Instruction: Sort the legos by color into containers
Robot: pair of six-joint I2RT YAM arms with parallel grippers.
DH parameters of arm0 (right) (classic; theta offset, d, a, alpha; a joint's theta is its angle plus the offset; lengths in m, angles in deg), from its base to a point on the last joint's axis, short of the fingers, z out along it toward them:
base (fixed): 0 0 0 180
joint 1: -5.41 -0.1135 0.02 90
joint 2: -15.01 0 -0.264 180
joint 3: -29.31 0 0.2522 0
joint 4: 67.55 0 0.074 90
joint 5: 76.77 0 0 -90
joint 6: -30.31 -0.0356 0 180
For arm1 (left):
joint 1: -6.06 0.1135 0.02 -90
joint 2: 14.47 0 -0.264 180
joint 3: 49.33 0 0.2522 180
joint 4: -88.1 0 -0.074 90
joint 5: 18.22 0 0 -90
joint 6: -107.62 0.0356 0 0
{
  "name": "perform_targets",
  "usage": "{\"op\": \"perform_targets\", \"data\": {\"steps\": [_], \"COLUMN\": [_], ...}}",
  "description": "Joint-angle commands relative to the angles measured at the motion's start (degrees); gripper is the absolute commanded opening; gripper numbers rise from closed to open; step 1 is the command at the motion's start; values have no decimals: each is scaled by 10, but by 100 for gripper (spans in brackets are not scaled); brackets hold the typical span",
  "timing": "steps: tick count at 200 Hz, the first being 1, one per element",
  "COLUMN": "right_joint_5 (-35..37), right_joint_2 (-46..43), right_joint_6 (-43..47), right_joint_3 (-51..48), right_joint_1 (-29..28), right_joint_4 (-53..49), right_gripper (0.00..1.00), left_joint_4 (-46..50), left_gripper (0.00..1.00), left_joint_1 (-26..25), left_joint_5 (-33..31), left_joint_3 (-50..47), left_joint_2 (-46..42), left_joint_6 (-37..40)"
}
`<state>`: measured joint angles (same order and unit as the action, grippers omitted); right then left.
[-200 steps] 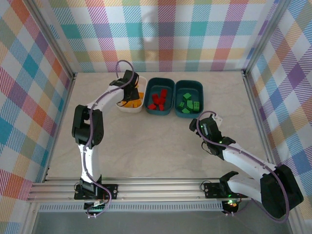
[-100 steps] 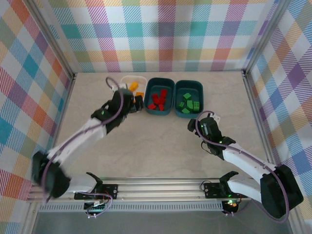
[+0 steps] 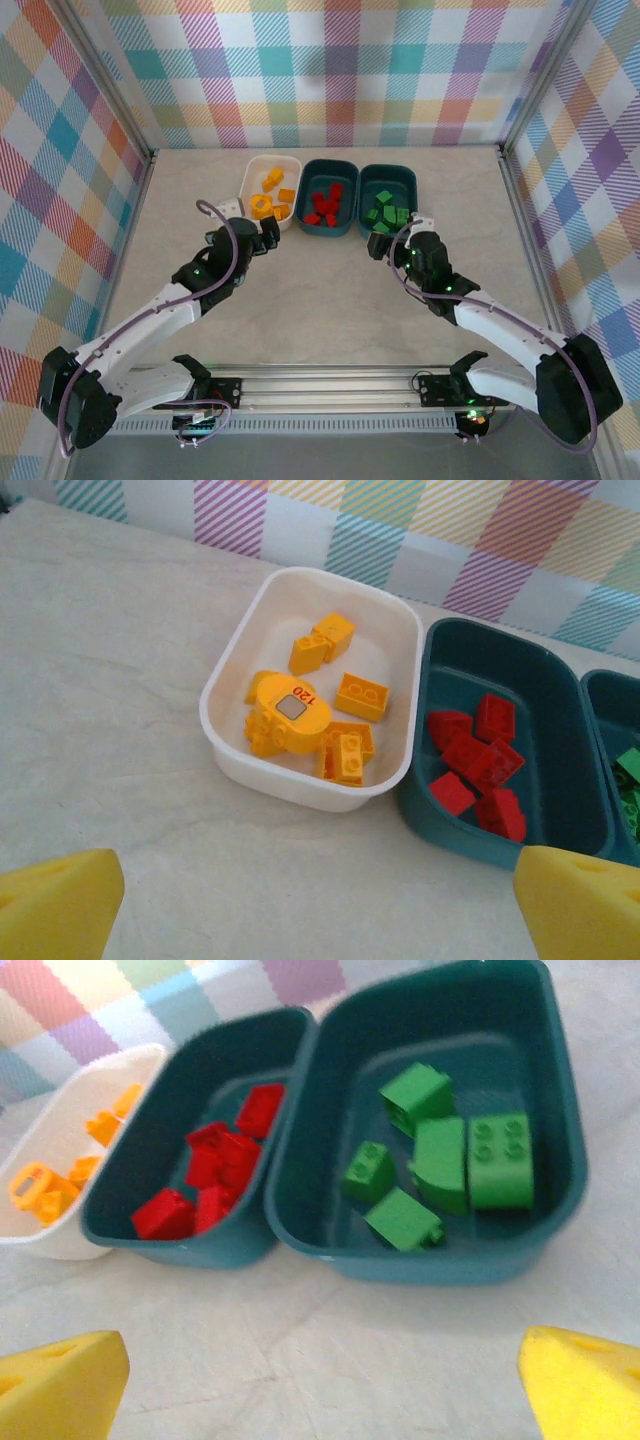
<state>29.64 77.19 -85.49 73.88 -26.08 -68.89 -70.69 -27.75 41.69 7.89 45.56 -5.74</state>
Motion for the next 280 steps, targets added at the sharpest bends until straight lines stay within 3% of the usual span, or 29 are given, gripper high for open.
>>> {"op": "perform_targets", "data": {"steps": [1,17,33,43,68,93,110,129,140,160,182,193,200,217,240,256,266,280], "right_joint_5": [-35,-61,-107,-87,-32,-40,-23,-12,-11,-15,-9,-4,0,6,2,2,1,5], "right_joint_2": [-18,-7,21,21,-47,-81,-96,-101,-101,-100,-100,-104,-107,-110,-110,-118,-124,-126], "right_joint_6": [69,138,244,278,269,360,356,356,359,356,354,355,355,351,346,343,340,337], "right_joint_3": [46,66,97,98,-19,-79,-126,-145,-144,-150,-158,-159,-161,-170,-169,-171,-173,-179], "right_joint_1": [1,1,1,1,2,3,4,10,12,15,17,18,19,21,23,24,24,24], "right_joint_4": [16,1,-51,-71,103,129,200,233,227,231,249,245,244,259,267,261,257,261], "right_gripper": [100,100,100,100,100,100,100,100,100,100,100,100,100,100,100,100,100,100], "left_joint_4": [-142,-190,-198,-219,-280,-353,-416,-491,-479,-499,-528,-446,-435,-430,-451,-588,-538,-539], "left_gripper": [100,100,100,100,100,100,100,100,100,100,100,100,100,100,100,100,100,100], "left_joint_1": [29,30,32,32,48,98,144,185,197,222,238,269,283,301,304,304,304,302], "left_joint_5": [93,161,113,78,0,11,65,42,30,112,113,168,210,247,268,250,228,229], "left_joint_3": [-64,-107,-131,-155,-213,-260,-286,-293,-270,-229,-183,-150,-139,-140,-153,-209,-203,-198], "left_joint_2": [-44,-80,-93,-94,-90,-58,-1,86,111,178,278,275,287,283,282,307,288,293], "left_joint_6": [95,206,232,265,293,286,278,242,233,269,278,256,252,246,251,247,233,237]}}
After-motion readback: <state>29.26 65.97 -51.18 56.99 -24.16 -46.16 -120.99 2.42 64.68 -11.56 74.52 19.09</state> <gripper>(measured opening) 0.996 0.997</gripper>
